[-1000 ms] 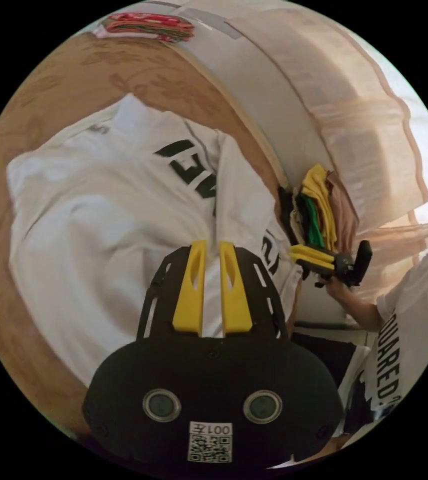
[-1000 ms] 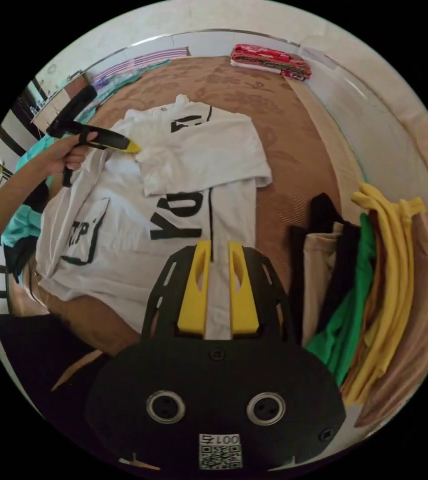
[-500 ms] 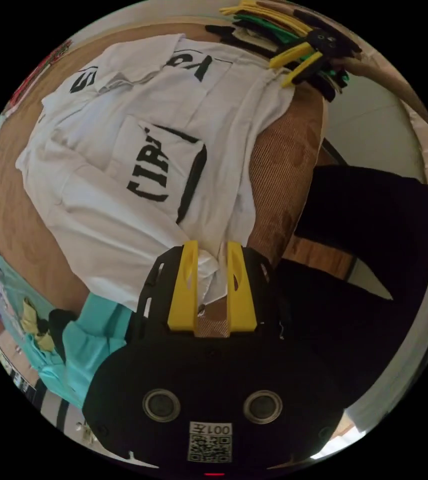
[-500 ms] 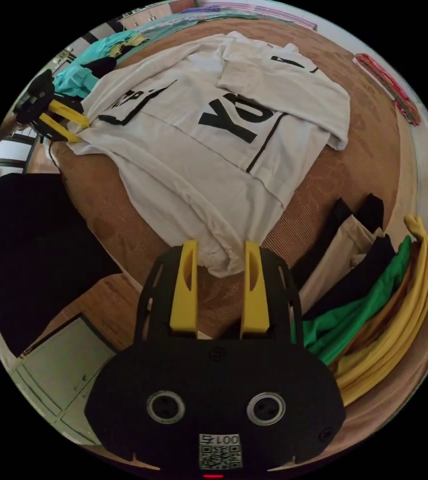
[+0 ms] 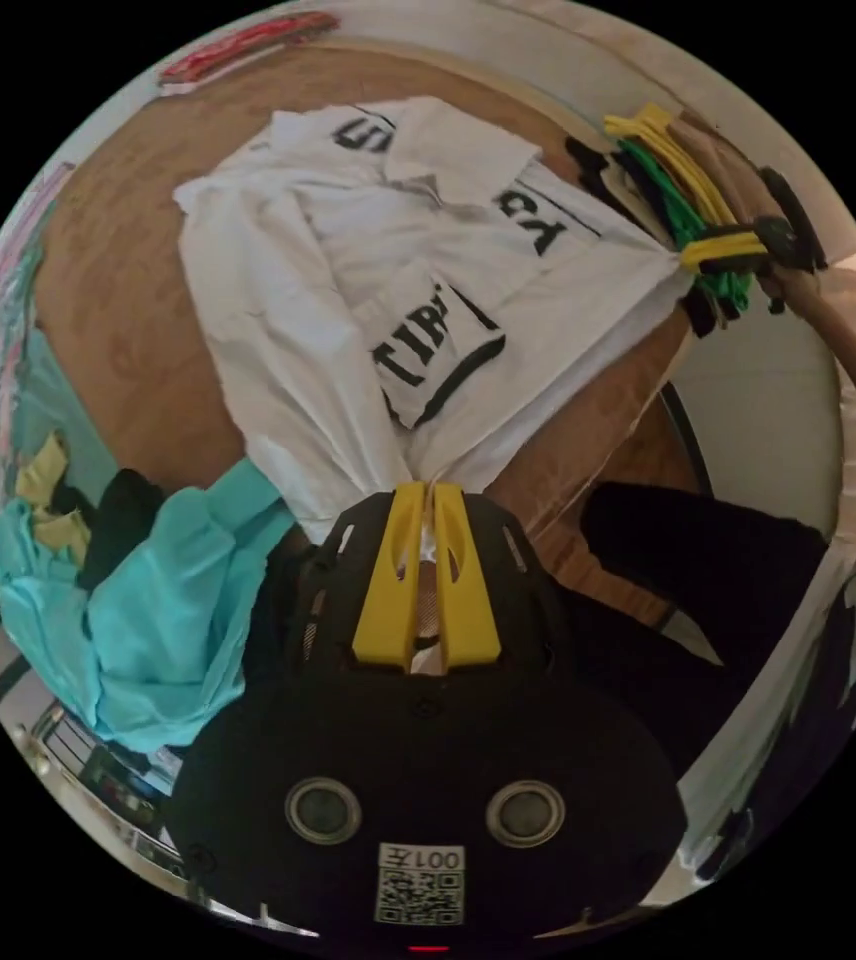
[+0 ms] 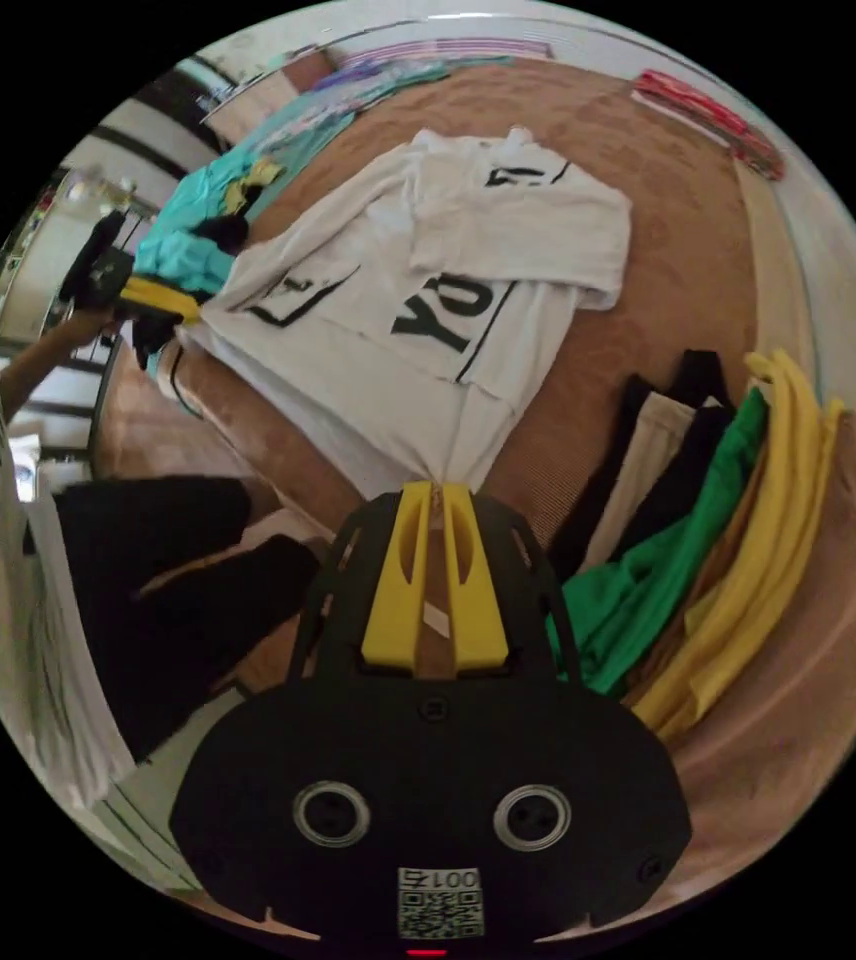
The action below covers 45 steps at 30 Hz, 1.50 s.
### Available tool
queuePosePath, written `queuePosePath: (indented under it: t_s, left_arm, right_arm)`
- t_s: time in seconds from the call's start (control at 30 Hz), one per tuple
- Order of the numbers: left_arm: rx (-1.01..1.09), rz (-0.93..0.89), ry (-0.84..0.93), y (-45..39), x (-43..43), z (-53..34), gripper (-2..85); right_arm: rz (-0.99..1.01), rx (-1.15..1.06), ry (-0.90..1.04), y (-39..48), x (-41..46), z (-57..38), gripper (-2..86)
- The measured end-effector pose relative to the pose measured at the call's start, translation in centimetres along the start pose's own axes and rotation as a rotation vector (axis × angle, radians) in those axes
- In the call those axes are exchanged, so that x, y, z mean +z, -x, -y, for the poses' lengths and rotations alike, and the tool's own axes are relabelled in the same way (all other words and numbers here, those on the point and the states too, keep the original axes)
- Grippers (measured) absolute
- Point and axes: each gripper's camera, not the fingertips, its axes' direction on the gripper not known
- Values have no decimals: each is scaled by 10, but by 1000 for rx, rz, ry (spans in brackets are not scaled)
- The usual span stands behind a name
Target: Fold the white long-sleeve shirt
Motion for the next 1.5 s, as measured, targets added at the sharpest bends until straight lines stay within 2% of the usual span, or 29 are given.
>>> queuePosePath:
  t_s: [0.1,0.2,0.23,0.37,0.47,0.53,0.6,0.7,0.83,0.97,1.07,1.2,1.3,1.4,1.5]
  left_arm:
    - [-95,53,-64,-3,-5,-23,-7]
    - [-137,61,-59,-6,23,-46,-6]
    - [-134,65,-56,-10,40,-57,-6]
    - [-122,64,-117,-24,76,-96,0]
    - [-118,95,-192,-30,86,-124,26]
    - [-95,118,-207,-30,95,-139,44]
    - [-66,125,-215,-30,103,-148,44]
    - [-31,78,-199,-26,121,-164,40]
    - [-25,7,-196,-16,127,-178,3]
    - [-36,44,-224,-16,109,-191,-8]
    - [-83,15,-177,-17,97,-200,-9]
    - [-99,7,-163,-29,98,-224,-10]
    - [-98,-56,-96,-40,134,-241,-10]
    - [-168,38,-20,-45,163,-258,-10]
    - [-296,19,-97,-32,168,-276,-9]
  right_arm:
    - [37,213,-91,-7,-19,-9,18]
    - [220,386,-80,-34,-5,-16,21]
    - [221,380,-87,-38,6,-20,23]
    - [-24,130,-55,-8,38,-44,38]
    - [-184,68,-76,14,45,-62,60]
    - [-204,74,-80,17,52,-69,64]
    - [-190,94,-82,15,60,-72,56]
    - [-33,117,-84,7,72,-75,33]
    - [85,49,-101,10,66,-82,23]
    - [9,109,-190,26,35,-100,18]
    - [53,213,-243,38,11,-111,16]
    - [65,284,-184,44,7,-121,13]
    - [-3,287,-119,44,32,-129,11]
    - [-229,179,-69,62,46,-126,10]
    - [-350,132,-87,81,43,-119,9]
